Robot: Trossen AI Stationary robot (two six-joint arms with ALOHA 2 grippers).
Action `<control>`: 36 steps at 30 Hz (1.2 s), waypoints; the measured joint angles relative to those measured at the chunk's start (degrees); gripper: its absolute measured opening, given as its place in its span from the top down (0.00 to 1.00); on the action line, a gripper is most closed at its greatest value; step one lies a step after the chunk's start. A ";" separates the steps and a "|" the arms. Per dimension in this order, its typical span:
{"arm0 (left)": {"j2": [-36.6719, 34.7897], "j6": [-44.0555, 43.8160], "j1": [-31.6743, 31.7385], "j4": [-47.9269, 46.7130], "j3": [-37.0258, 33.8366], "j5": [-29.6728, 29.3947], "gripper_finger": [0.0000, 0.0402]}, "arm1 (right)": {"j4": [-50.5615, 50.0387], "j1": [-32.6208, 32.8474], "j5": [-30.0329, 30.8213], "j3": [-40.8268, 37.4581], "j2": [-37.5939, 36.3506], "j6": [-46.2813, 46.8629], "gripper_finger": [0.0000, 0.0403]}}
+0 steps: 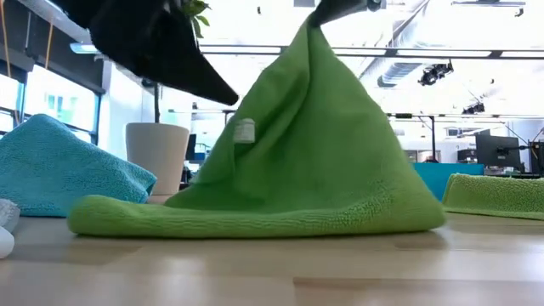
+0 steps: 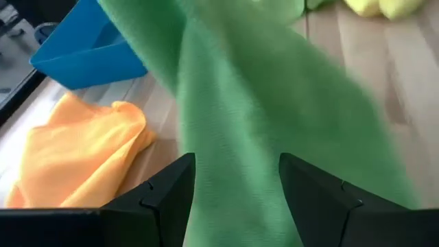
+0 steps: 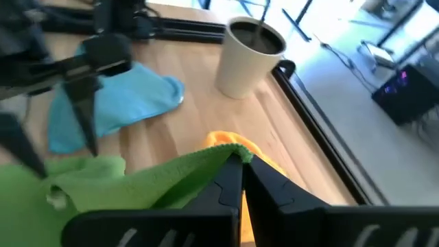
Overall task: Fold microfiber towels
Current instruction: Fold the green microfiber cloth
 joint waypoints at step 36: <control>7.10 -5.73 4.34 12.03 -0.02 -9.12 0.50 | -0.01 -3.37 -0.03 -0.02 0.00 7.15 1.00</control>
